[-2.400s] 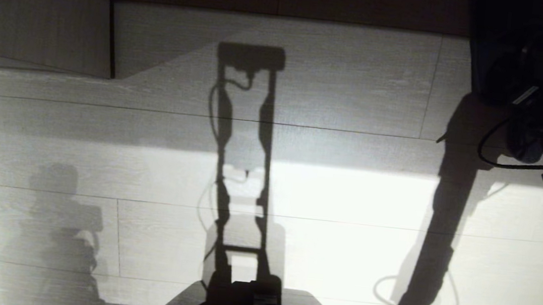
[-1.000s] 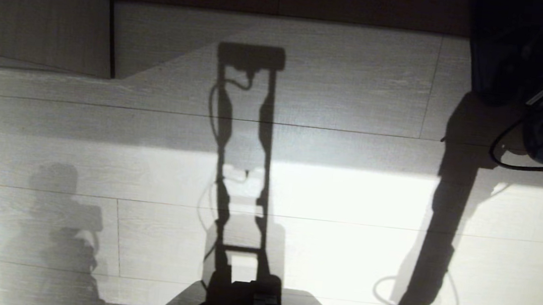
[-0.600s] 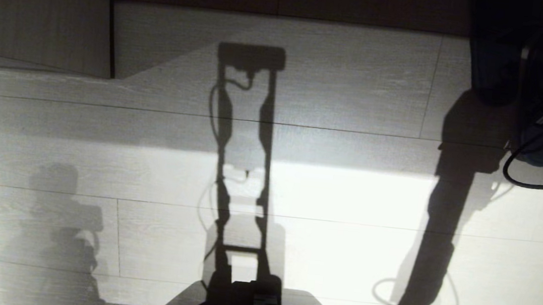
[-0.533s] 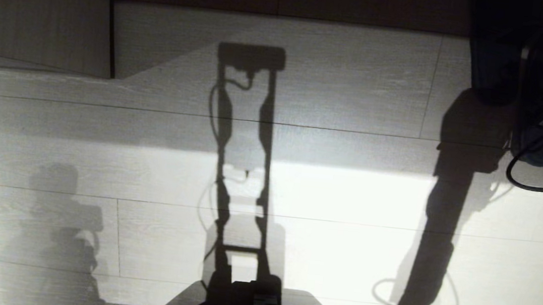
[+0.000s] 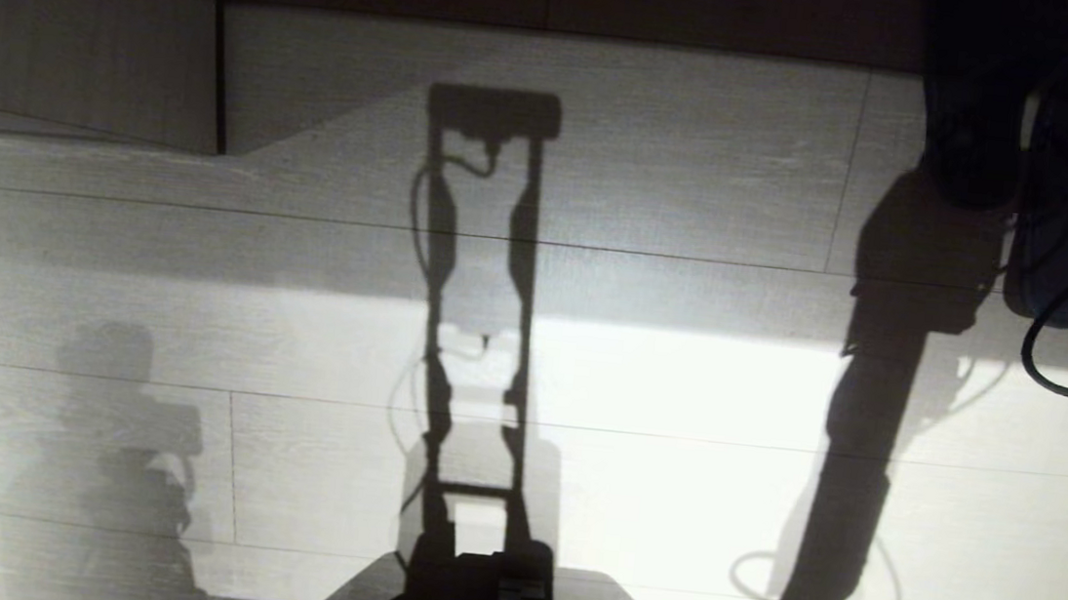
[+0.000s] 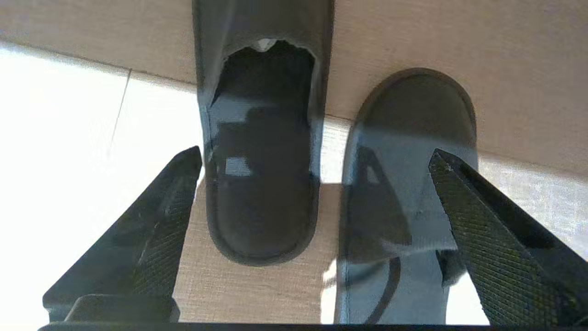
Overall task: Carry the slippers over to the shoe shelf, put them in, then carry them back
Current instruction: Pick up the slippers on the floor
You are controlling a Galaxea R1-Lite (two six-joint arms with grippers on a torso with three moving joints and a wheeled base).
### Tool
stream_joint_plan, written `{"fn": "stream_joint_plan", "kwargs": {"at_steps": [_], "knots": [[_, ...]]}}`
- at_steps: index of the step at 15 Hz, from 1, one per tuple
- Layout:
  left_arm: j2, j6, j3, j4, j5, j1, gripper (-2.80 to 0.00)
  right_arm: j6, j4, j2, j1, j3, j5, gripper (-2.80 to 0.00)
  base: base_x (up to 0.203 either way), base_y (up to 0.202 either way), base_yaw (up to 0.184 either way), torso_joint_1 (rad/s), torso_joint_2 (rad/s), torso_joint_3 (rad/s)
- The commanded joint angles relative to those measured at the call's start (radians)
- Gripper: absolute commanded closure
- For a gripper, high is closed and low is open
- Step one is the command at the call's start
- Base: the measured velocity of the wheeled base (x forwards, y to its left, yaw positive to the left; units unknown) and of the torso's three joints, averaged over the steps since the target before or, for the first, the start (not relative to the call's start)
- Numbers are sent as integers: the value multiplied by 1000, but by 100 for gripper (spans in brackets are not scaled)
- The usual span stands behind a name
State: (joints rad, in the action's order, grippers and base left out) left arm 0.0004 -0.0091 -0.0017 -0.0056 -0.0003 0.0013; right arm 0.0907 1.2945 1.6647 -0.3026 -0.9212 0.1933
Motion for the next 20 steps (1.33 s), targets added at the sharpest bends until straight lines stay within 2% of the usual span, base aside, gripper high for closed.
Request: {"fn": "stream_joint_plan", "kwargs": {"at_steps": [1, 3, 8, 11, 15, 17, 20], "knots": [[0, 0, 0, -1, 0, 0, 0, 37, 25, 39, 5, -39, 27, -280, 0, 0, 0, 0, 0, 0], [1, 0, 0, -1, 0, 0, 0, 84, 41, 81, 19, -116, 53, -280, 0, 0, 0, 0, 0, 0], [1, 0, 0, -1, 0, 0, 0, 129, 35, 190, 46, -288, 28, -280, 0, 0, 0, 0, 0, 0], [1, 0, 0, -1, 0, 0, 0, 100, 32, 241, 63, -327, -4, -280, 0, 0, 0, 0, 0, 0], [1, 0, 0, -1, 0, 0, 0, -17, 20, 322, 115, -398, -138, -280, 0, 0, 0, 0, 0, 0], [1, 0, 0, -1, 0, 0, 0, -23, 10, 349, 117, -430, -141, -280, 0, 0, 0, 0, 0, 0], [1, 0, 0, -1, 0, 0, 0, 9, 5, 368, 115, -450, -117, -280, 0, 0, 0, 0, 0, 0]]}}
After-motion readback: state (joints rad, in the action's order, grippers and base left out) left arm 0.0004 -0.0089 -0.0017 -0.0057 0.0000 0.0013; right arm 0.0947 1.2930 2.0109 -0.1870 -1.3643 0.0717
